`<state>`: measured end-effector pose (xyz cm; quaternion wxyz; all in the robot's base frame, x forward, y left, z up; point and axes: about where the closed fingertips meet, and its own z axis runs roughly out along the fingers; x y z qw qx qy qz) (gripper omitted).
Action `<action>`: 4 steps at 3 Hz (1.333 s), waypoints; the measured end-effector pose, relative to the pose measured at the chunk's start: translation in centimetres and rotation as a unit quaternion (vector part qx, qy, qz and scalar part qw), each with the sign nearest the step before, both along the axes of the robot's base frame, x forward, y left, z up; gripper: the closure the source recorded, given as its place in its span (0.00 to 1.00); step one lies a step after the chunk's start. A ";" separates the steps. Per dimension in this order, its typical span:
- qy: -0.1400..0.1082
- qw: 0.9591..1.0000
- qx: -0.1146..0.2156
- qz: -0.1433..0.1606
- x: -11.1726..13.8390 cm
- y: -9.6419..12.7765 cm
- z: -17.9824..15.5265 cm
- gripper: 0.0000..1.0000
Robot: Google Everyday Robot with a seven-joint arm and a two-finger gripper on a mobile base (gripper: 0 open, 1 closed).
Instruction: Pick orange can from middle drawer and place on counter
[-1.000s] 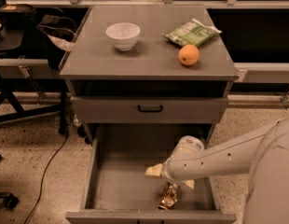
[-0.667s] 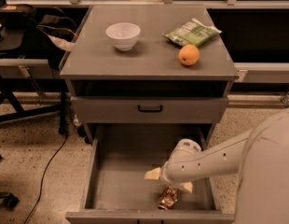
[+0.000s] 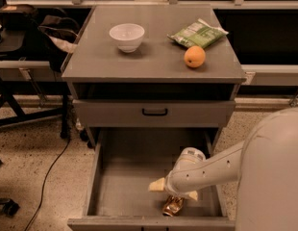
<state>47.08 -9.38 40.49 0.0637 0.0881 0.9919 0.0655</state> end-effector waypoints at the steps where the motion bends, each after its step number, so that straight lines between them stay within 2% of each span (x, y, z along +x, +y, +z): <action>1: -0.007 1.000 -0.001 0.017 0.1 0.1 -0.5 0.00; 3: -0.035 0.998 -0.008 0.056 0.4 -0.8 -1.3 0.00; 4: -0.034 0.998 -0.009 0.054 0.3 -1.1 -2.1 0.00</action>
Offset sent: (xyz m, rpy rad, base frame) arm -0.0038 0.0028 -0.0210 0.0161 -0.0682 -0.0794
